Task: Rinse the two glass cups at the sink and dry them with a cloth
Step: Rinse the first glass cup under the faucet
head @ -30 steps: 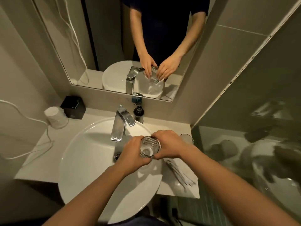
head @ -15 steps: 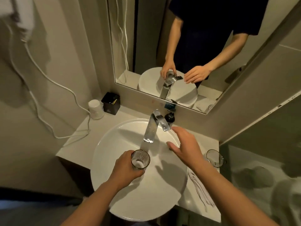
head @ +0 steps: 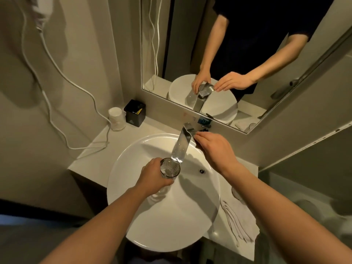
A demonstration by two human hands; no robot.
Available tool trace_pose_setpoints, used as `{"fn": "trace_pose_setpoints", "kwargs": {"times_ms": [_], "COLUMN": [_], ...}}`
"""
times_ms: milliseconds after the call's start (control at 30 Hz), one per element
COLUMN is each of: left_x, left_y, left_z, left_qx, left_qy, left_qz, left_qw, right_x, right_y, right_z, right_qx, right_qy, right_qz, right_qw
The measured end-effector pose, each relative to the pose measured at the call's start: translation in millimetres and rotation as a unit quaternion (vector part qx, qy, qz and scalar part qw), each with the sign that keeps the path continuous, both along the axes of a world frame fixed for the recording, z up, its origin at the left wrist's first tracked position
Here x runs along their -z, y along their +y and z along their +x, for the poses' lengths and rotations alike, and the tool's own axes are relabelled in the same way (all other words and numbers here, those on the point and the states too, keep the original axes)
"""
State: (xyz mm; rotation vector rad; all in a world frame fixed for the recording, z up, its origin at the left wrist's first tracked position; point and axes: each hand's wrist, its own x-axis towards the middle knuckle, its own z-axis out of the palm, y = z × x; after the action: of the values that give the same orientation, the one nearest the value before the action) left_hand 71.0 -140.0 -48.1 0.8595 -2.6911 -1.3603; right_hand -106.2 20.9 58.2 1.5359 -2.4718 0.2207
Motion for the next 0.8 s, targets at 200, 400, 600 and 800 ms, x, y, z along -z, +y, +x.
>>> {"fn": "trace_pose_setpoints", "kwargs": {"times_ms": [200,400,600,800], "left_x": [2.8,5.6,3.9,-0.9], "left_y": [1.8,3.5,2.9,10.5], "left_z": [-0.9,2.8,4.7,1.3], "left_qx": [-0.004,-0.015,-0.054,-0.111], "left_qy": [-0.003,-0.014,-0.014,-0.024], "left_qz": [-0.004,-0.003,0.022,0.055], "left_qw": [1.0,1.0,0.998,0.992], "right_x": [-11.1,9.2,82.8,117.3], "right_y": [-11.0,0.9,31.6,18.2], "right_z": [-2.2,28.5,98.5,128.7], "right_qx": [0.022,0.157,0.203,0.23], "right_qy": [-0.011,-0.109,-0.285,-0.429], "right_qz": [-0.025,-0.19,-0.081,-0.032], "right_qw": [0.999,0.963,0.933,0.873]}}
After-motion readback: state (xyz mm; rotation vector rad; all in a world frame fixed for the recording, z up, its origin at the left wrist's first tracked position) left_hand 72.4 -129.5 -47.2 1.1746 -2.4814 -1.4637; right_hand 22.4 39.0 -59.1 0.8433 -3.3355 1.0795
